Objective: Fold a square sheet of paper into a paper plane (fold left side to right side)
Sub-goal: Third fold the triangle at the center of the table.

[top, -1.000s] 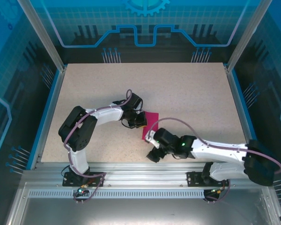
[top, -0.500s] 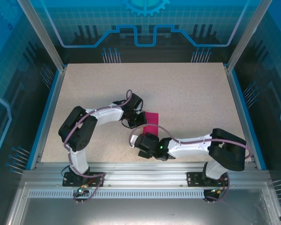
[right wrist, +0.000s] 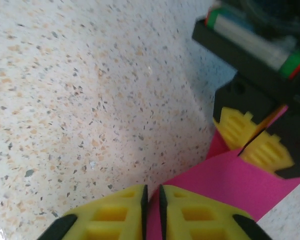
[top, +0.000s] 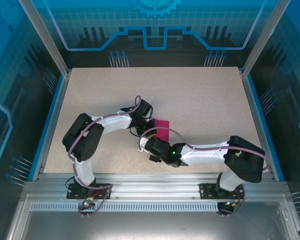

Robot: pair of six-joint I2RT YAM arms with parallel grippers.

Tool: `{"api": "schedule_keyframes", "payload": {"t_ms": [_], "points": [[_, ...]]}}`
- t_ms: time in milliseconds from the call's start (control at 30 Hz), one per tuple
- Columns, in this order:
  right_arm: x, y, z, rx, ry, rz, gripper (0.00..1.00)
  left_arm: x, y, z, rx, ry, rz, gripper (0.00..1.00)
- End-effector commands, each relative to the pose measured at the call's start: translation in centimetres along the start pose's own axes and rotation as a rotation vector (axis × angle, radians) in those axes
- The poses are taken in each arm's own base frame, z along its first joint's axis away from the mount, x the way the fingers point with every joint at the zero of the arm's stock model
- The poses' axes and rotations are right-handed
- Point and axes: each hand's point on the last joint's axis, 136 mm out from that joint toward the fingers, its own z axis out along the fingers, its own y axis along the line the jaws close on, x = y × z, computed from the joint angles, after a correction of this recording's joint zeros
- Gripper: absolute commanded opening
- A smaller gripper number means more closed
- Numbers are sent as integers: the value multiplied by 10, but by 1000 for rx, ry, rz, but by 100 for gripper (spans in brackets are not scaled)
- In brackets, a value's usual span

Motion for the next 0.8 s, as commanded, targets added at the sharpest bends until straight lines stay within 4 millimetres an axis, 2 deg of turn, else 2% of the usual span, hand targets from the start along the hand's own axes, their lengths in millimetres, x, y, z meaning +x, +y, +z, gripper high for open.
{"api": "schedule_keyframes", "payload": {"t_ms": [0, 200, 400, 567, 667, 767], "points": [[-3, -4, -9, -59, -35, 52, 0, 8, 5, -2, -21, 19, 12, 10], [11, -6, -11, -141, -13, 123, 0, 9, 4, -4, -20, 19, 29, 14], [26, 2, -5, -196, 24, 169, 0, 12, 2, -16, -18, 10, 62, 39], [32, 3, -3, -212, 28, 204, 0, 15, 12, -35, -40, 0, 66, 55], [33, 3, -2, -210, 31, 206, 0, 11, 15, -47, -37, -17, 65, 57], [33, 3, -2, -209, 31, 209, 0, 6, 5, -52, -14, -27, 86, 52]]}}
